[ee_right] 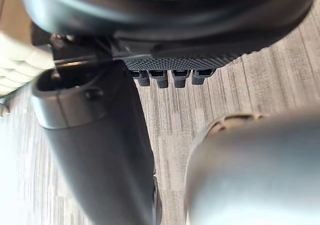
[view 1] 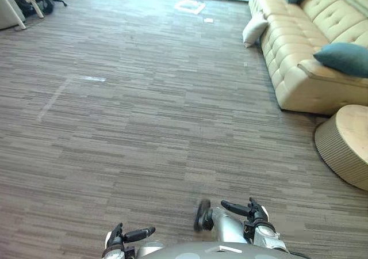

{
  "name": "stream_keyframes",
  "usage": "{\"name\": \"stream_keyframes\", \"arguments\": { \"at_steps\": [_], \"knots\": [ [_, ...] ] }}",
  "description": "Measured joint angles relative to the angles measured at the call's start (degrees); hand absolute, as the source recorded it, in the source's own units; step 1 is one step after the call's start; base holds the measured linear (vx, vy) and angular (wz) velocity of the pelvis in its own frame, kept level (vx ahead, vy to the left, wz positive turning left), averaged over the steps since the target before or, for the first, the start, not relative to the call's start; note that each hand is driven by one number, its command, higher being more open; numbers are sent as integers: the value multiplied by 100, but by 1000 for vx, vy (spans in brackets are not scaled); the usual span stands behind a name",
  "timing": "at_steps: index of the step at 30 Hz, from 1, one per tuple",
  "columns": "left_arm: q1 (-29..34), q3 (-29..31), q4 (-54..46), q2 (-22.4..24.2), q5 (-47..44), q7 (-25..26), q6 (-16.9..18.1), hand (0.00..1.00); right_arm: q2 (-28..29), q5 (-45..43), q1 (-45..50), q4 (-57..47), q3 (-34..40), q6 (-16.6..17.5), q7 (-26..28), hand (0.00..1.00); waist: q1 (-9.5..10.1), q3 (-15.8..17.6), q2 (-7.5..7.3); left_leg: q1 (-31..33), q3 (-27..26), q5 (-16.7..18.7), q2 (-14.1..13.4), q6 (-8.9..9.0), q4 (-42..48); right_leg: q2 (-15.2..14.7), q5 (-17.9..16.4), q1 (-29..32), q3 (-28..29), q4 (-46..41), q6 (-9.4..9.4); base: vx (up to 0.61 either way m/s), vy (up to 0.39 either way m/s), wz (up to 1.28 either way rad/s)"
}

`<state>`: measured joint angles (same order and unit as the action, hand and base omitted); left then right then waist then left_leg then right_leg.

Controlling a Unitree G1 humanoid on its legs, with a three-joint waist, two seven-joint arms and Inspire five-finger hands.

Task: Pick up cushions and gather them together orderly.

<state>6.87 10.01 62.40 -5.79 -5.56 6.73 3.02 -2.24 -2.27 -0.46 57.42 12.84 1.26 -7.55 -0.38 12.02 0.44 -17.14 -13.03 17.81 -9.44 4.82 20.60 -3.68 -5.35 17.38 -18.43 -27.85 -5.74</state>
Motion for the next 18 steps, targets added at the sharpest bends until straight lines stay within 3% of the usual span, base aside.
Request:
{"name": "stream_keyframes", "arguments": {
  "at_steps": [2, 3, 4, 5, 8, 9, 12, 13, 14, 15, 16, 18],
  "knots": [
    [-54, 365, -136, 162, 73, -15, -3, 100, -12, 17, 4, -78, -83, -60, 29, 100, 22, 64, 240, 1344, 633, -651, -586, 367, 3316, 379, -420, -692, -56, 242, -118, 705, -228, -4],
    [-52, 370, -138, 163, 73, -16, -3, 100, -11, 17, 4, -78, -83, -60, 29, 100, 22, 65, 240, 1356, 632, -651, -590, 369, 3336, 382, -423, -707, -54, 246, -119, 476, -115, -22],
    [-28, 502, -271, 178, 77, -37, 2, 100, 28, 3, 20, -77, -112, -71, -7, 100, 39, 120, 203, 1746, 528, -624, -744, 343, 4221, 522, -544, -1275, 10, 564, -130, 428, -81, -8],
    [-25, 496, -366, 166, 88, -39, 12, 100, 70, 0, 19, -81, -114, -76, -23, 100, 44, 166, 132, 2031, 440, -578, -780, 263, 4511, 573, -610, -1651, 53, 816, -117, 518, -91, -14],
    [-53, 486, -550, 75, 98, -58, 65, 100, 193, -5, 40, -13, -115, -101, -30, 100, 186, 180, -82, 2851, -28, -336, -701, -59, 3941, 578, -689, -2360, 274, 1379, -50, 508, -38, -32],
    [-97, 488, -702, 97, 96, -68, 97, 100, 225, -4, 20, 41, -113, -119, -34, 100, 323, 214, -119, 3215, -228, -206, -571, -105, 2995, 541, -680, -2671, 402, 1637, -14, 453, 17, -47],
    [-102, 499, -793, 99, 42, -80, 194, 100, 281, -3, 12, 81, -115, -131, -66, 100, 373, 298, -225, 3579, -143, -380, -158, -75, 1348, 342, -798, -3150, 586, 1973, 196, 474, 124, -44],
    [-85, 478, -804, 147, 38, -54, 196, 100, 206, -2, 26, 136, -122, -121, -77, 100, 404, 247, -165, 3633, 14, -733, 32, 71, 207, 272, -990, -3285, 725, 2084, 385, 505, 241, -57],
    [-77, 476, -724, 172, 11, -36, 196, 100, 154, -2, 8, 219, -173, -126, -76, 100, 418, 225, -72, 3663, 118, -1037, 33, -56, -17, 246, -1177, -3454, 843, 2083, 500, 625, 302, -57],
    [-85, 479, -704, 162, -39, -51, 194, 100, 166, -2, 28, 249, -170, -126, -86, 100, 446, 195, -107, 3661, 110, -1222, 77, -160, 100, 176, -1272, -3509, 889, 2044, 548, 592, 278, -43],
    [-42, 493, -704, 89, -71, -56, 188, 100, 225, 1, 128, 257, -165, -133, -119, 100, 486, 55, -246, 3692, 46, -1298, 204, -239, 357, -33, -1428, -3539, 956, 1868, 547, 632, 259, -35],
    [-28, 491, -663, 38, -69, -36, 187, 100, 262, 3, 295, 233, -156, -121, -117, 100, 521, -91, -392, 3601, -15, -1352, 312, -419, 663, -305, -1426, -3081, 1043, 488, 561, 650, 278, -32]
  ]
}}
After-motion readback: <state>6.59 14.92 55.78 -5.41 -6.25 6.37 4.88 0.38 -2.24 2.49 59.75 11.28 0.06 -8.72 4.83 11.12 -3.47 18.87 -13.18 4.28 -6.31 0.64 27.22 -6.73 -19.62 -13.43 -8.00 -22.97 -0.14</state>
